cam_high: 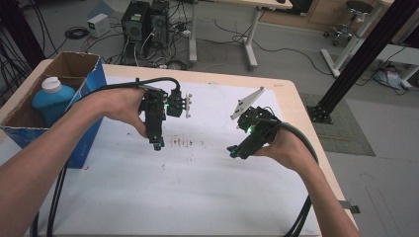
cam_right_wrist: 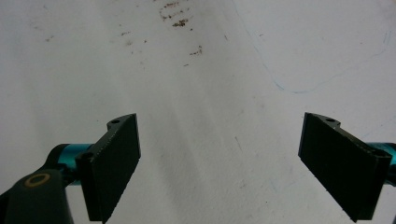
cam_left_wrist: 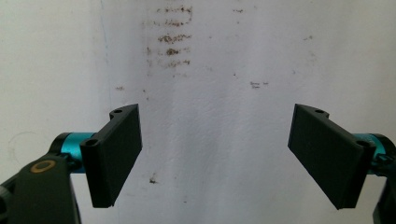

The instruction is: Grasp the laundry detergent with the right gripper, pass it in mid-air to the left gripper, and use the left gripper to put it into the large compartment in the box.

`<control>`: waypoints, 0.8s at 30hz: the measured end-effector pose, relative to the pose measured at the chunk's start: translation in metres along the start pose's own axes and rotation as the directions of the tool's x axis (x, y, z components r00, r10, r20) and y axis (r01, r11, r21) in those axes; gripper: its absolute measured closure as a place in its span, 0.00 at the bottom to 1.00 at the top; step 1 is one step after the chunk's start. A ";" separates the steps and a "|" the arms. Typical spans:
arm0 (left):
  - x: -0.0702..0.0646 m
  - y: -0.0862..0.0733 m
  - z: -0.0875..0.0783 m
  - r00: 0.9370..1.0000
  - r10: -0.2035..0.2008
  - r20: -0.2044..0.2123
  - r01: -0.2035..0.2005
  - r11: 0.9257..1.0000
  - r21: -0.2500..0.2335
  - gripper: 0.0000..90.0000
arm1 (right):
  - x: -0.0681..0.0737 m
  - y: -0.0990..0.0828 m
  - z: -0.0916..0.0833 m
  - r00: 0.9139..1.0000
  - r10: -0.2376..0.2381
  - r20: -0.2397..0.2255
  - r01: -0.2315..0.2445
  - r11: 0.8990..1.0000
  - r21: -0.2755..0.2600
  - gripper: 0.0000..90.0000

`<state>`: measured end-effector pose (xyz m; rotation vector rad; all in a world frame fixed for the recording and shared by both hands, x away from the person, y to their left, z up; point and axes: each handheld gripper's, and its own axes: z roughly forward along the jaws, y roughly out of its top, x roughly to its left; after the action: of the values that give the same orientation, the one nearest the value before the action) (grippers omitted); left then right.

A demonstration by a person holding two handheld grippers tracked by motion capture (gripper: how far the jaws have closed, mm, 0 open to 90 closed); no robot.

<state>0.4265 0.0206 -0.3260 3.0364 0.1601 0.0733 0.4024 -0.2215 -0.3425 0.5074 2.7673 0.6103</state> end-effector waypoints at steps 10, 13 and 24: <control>-0.002 0.000 0.003 1.000 -0.002 -0.005 0.002 1.000 0.000 0.20 | 0.000 0.001 0.000 1.000 0.000 0.003 0.000 1.000 0.001 0.14; -0.003 0.000 0.003 1.000 -0.006 -0.006 0.006 1.000 0.002 0.20 | 0.001 0.001 0.000 1.000 -0.001 0.003 0.001 1.000 0.000 0.14; -0.006 -0.001 0.005 1.000 -0.003 -0.003 0.003 1.000 0.001 0.20 | 0.001 0.000 -0.001 1.000 -0.001 0.008 0.001 1.000 0.003 0.14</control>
<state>0.4211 0.0204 -0.3317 3.0367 0.1653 0.0772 0.4011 -0.2210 -0.3419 0.5078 2.7615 0.6027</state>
